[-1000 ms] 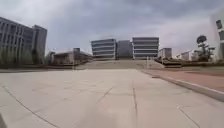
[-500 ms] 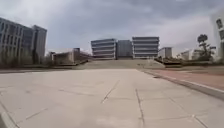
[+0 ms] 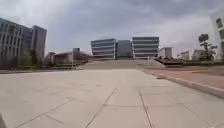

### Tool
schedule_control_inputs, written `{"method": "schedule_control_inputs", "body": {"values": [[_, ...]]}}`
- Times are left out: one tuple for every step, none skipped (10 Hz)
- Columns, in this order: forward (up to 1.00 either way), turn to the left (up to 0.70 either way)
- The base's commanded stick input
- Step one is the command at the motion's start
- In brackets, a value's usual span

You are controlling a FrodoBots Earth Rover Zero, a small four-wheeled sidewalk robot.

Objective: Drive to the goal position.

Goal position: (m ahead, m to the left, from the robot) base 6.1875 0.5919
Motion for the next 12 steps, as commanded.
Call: {"method": "schedule_control_inputs", "body": {"values": [[0.7,0.0],[0.7,0.0],[0.7,0.0],[0.7,0.0],[0.7,0.0],[0.7,0.0],[0.7,0.0],[0.7,0.0],[0.7,0.0],[0.7,0.0],[0.7,0.0],[0.7,0.0]]}}
